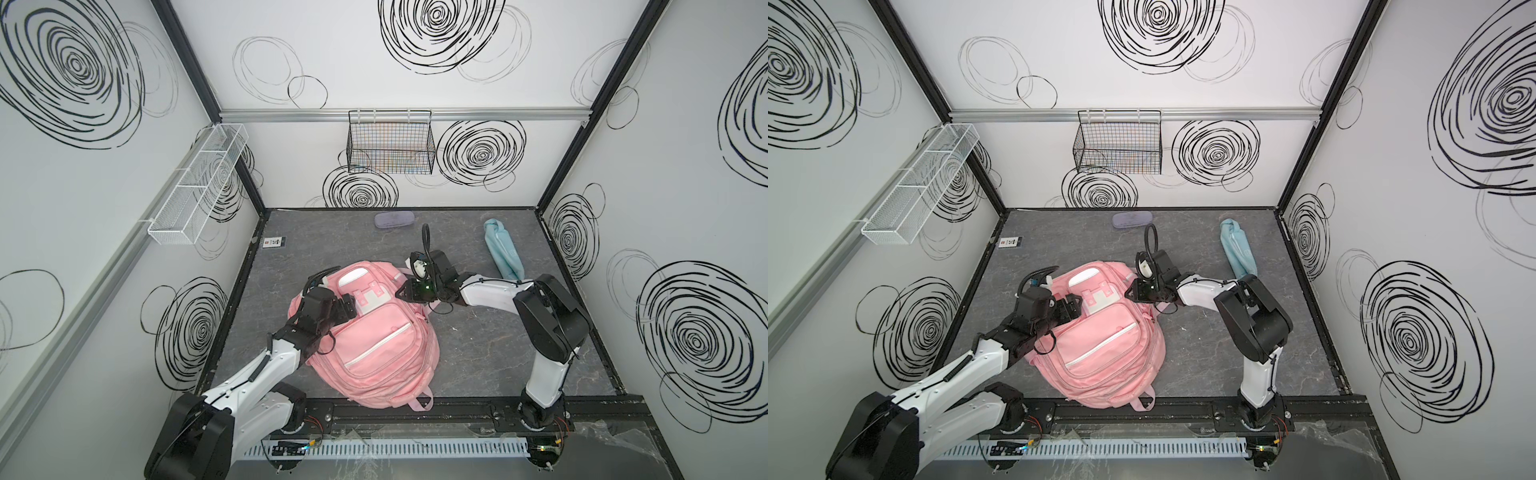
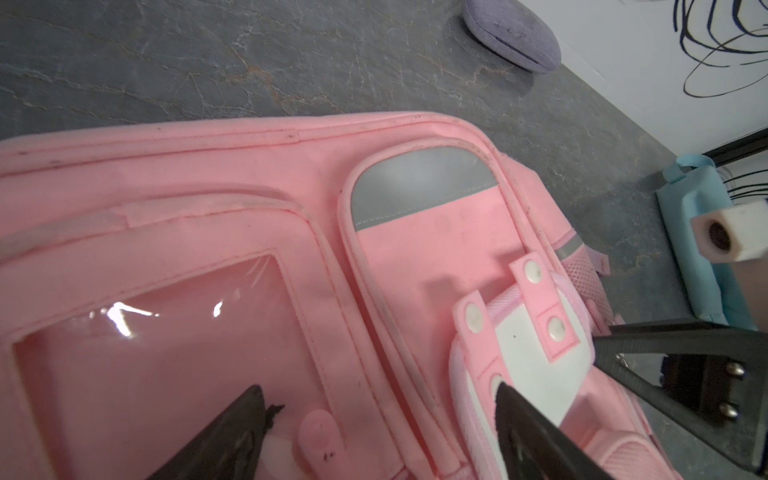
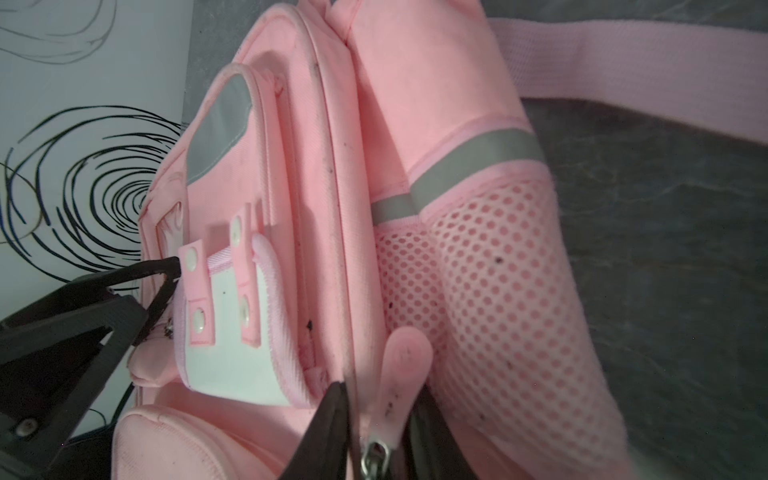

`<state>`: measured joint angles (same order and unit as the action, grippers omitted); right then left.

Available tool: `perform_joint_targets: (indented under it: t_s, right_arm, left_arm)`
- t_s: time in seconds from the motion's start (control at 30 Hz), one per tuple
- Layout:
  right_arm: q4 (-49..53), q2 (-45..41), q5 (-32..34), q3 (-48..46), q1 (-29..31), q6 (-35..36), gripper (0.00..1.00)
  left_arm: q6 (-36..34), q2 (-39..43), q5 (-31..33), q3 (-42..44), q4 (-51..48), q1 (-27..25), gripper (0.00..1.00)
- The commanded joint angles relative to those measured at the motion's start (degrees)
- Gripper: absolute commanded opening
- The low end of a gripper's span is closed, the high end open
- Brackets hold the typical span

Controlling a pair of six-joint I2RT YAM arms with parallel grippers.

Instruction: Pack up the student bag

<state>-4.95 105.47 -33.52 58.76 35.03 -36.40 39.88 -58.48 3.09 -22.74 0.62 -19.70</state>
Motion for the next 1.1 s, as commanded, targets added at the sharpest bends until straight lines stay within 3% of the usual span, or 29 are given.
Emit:
perform_joint_targets:
  t_s: [0.0, 0.1, 0.2, 0.33, 0.5, 0.8, 1.07]
  right_arm:
    - [-2.43, -1.40, 0.51, -0.84, -0.40, -1.17, 0.22]
    - [-2.90, -2.18, 0.69, -0.62, -0.53, -0.26, 0.23]
    - [-4.04, -1.28, -0.54, -0.11, -1.20, -0.42, 0.44]
    - [-4.35, 1.43, -0.85, 1.39, -2.14, -1.00, 0.45]
    - [-5.39, 2.97, -2.08, 1.76, -2.94, -0.86, 0.37]
    - [-10.04, 3.68, -10.89, 1.75, -2.60, -3.73, 0.38]
    - [-12.58, 1.96, -10.98, 0.34, -2.85, -5.59, 0.14]
  left_arm:
    - [1.54, 0.10, 0.60, 1.51, -0.89, 0.55, 0.89]
    - [0.76, 0.03, 0.38, 0.70, -0.97, 0.65, 0.89]
    - [-0.44, -1.19, 0.24, -1.10, -1.12, 0.64, 0.89]
    - [-0.26, -3.52, -1.80, -1.53, -0.63, 2.59, 0.89]
    - [0.37, -3.23, -2.03, 0.06, 0.27, 3.28, 0.89]
    - [0.46, -4.30, -2.06, 0.05, 1.27, 3.28, 0.89]
    - [0.46, -3.51, -1.60, 0.28, 0.96, 3.30, 0.89]
